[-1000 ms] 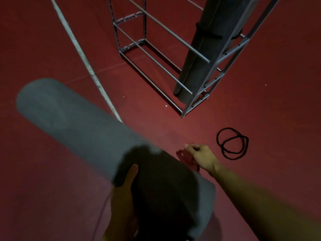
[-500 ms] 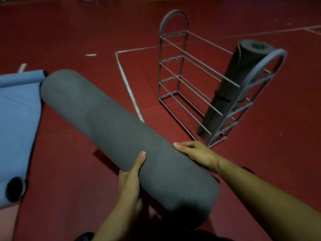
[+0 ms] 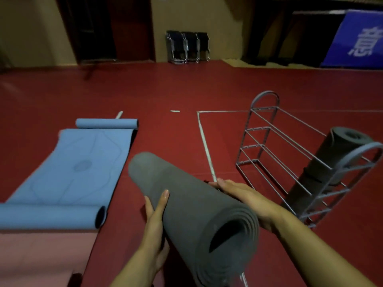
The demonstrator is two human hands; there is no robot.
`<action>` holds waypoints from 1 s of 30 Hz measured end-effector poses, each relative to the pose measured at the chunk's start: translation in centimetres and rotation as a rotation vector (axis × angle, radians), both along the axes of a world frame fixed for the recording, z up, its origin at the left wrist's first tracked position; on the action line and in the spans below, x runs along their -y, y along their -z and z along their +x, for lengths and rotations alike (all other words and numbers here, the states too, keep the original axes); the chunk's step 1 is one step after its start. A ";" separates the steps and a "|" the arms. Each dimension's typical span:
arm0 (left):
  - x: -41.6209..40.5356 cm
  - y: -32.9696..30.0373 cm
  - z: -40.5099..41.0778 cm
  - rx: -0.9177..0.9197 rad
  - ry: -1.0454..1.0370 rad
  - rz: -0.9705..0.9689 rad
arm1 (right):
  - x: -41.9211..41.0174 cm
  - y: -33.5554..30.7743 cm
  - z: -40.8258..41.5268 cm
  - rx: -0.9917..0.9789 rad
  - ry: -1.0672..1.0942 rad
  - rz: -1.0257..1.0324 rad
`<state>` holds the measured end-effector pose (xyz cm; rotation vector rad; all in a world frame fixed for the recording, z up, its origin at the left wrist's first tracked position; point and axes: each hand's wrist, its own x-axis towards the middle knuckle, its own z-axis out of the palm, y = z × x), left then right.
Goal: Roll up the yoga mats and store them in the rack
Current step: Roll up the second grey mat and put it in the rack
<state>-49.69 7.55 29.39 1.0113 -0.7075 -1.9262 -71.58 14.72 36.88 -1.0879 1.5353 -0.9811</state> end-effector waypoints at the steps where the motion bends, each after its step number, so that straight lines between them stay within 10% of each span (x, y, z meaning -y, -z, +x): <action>1: -0.3 0.3 1.1 -0.014 0.027 0.017 | 0.1 -0.7 0.9 0.052 -0.011 0.019; 9: -3.1 -3.6 3.3 -0.038 0.201 0.068 | -1.6 -5.3 4.9 0.384 0.015 -0.022; 20: -5.5 -4.2 3.2 -0.058 0.219 0.407 | -1.6 -4.0 6.5 0.126 0.103 0.128; 30: -5.1 -2.6 4.2 0.150 0.223 0.275 | -1.6 -1.0 8.8 -0.060 0.143 0.258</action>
